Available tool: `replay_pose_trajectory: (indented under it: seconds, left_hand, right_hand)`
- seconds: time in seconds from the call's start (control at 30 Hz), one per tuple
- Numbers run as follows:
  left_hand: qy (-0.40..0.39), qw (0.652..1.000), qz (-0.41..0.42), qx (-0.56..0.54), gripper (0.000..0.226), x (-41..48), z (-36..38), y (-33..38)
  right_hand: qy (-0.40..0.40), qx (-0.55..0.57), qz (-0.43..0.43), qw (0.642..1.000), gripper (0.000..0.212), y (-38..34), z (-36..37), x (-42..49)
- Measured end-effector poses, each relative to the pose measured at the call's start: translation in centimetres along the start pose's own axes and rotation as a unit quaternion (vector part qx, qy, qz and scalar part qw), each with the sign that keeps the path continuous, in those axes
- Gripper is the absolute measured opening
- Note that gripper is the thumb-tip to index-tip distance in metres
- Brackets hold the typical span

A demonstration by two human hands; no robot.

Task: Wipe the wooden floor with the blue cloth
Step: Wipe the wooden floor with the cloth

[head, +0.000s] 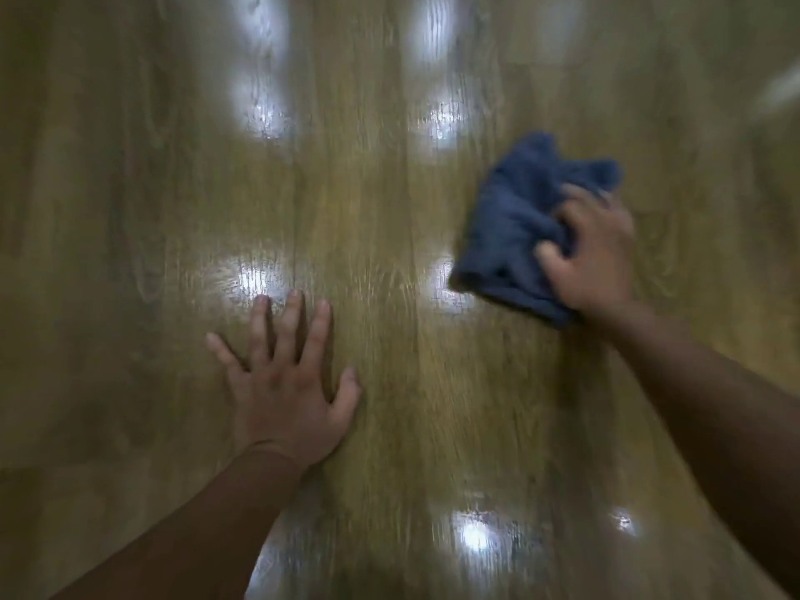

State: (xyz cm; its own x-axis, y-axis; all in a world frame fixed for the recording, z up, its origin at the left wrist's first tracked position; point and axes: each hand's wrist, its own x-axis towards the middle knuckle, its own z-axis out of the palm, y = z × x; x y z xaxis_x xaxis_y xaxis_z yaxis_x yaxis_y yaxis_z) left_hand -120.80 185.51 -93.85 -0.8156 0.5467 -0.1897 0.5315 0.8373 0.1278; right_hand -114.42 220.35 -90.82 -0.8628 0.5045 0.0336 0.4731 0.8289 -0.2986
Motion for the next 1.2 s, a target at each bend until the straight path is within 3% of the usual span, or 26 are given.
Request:
replay_pose_trajectory:
  seconds: [0.1, 0.2, 0.33, 0.43, 0.5, 0.57, 0.63, 0.8, 0.9, 1.03, 1.2]
  left_hand:
    - [0.009, 1.000, -0.006, -0.002, 0.079, -0.1, 0.2, 0.0]
    - [-0.007, 1.000, -0.006, -0.005, 0.078, -0.1, -0.1, 0.2]
    - [-0.016, 1.000, -0.009, 0.008, 0.078, -0.2, -0.3, 0.3]
    - [-0.011, 0.998, -0.058, 0.000, 0.081, -0.1, -0.3, 0.3]
    - [-0.004, 0.996, -0.084, -0.003, 0.087, -0.1, -0.5, 0.4]
    - [0.004, 0.997, -0.082, 0.000, 0.086, -0.2, -0.6, 0.4]
    - [0.013, 0.998, -0.067, -0.004, 0.087, 0.0, -0.6, 0.4]
    - [0.007, 0.998, -0.068, -0.005, 0.087, -0.1, -0.7, 0.5]
    - [0.001, 0.998, -0.068, 0.005, 0.087, -0.1, -0.7, 0.9]
    - [-0.010, 0.998, -0.059, 0.017, 0.088, 0.1, -0.5, 0.7]
    - [-0.005, 0.998, -0.056, 0.015, 0.087, 0.1, -0.8, 0.6]
  right_hand:
    - [-0.039, -0.007, 0.156, 0.987, 0.032, 7.0, -3.6, -2.4]
    - [-0.011, -0.081, 0.198, 0.977, 0.039, 3.4, -1.3, 0.0]
    - [-0.028, -0.065, -0.017, 0.997, 0.055, -11.9, 4.7, 2.2]
    - [-0.068, -0.012, -0.162, 0.984, 0.051, -23.6, 9.0, 2.9]
    - [-0.096, 0.026, -0.239, 0.966, 0.045, -26.2, 9.7, 3.6]
    - [-0.104, 0.019, -0.278, 0.955, 0.046, -24.0, 9.7, 4.7]
    - [-0.083, 0.005, -0.252, 0.964, 0.050, -19.1, 8.4, 6.2]
    - [-0.030, 0.000, -0.070, 0.997, 0.062, 0.3, 1.8, 9.4]
    - [0.006, -0.023, 0.114, 0.993, 0.062, 9.1, -1.5, 8.4]
    - [0.030, -0.048, 0.207, 0.977, 0.059, 3.6, 0.4, 11.4]
    - [-0.034, -0.040, -0.005, 0.999, 0.061, -12.6, 5.8, 12.8]
